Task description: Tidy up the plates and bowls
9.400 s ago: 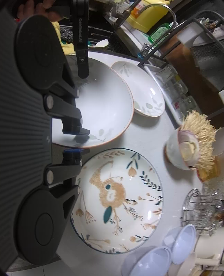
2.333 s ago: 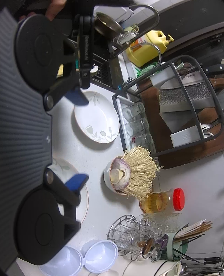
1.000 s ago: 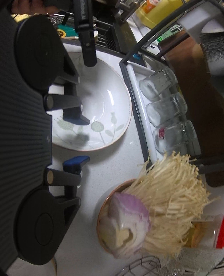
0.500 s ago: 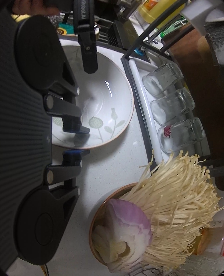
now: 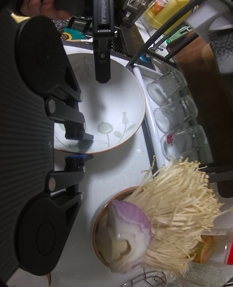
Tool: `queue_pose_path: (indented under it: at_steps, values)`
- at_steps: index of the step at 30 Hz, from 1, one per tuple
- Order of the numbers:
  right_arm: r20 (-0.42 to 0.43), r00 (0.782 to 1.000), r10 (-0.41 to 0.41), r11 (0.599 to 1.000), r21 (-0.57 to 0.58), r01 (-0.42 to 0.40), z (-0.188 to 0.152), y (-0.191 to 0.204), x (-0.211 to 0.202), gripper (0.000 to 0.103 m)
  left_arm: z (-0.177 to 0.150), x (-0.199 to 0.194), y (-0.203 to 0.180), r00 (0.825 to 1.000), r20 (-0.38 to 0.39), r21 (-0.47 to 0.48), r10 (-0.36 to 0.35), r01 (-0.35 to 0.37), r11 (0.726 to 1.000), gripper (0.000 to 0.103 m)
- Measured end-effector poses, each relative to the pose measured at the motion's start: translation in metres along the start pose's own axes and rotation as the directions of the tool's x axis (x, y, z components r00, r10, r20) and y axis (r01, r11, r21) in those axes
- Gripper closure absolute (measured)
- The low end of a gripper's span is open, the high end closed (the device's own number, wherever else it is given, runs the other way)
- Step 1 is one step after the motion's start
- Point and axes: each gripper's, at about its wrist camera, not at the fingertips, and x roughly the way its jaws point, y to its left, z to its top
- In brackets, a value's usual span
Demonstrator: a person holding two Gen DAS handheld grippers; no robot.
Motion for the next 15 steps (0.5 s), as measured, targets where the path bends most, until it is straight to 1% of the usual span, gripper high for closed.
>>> queue_pose_path:
  at_steps: [6, 10, 13, 15]
  values:
    - [0.029, 1.0, -0.008, 1.0, 0.018, 0.008, -0.005, -0.004, -0.033, 0.085, -0.009, -0.018, -0.014, 1.0, -0.004, -0.005, -0.017, 0.017, 1.0, 0.016]
    - [0.07, 0.998, -0.003, 0.999, 0.037, 0.0, -0.01, -0.005, -0.06, 0.085, -0.015, -0.031, -0.028, 1.0, 0.013, 0.022, -0.024, 0.023, 0.999, 0.016]
    - [0.097, 0.995, -0.014, 1.0, 0.03, 0.011, -0.016, -0.005, -0.08, 0.085, -0.02, -0.041, -0.039, 0.999, 0.02, 0.021, -0.025, 0.025, 0.999, 0.016]
    - [0.116, 0.993, -0.016, 0.999, 0.031, 0.012, -0.02, -0.006, -0.093, 0.085, -0.024, -0.048, -0.05, 0.999, 0.033, 0.051, -0.018, 0.017, 0.999, 0.016]
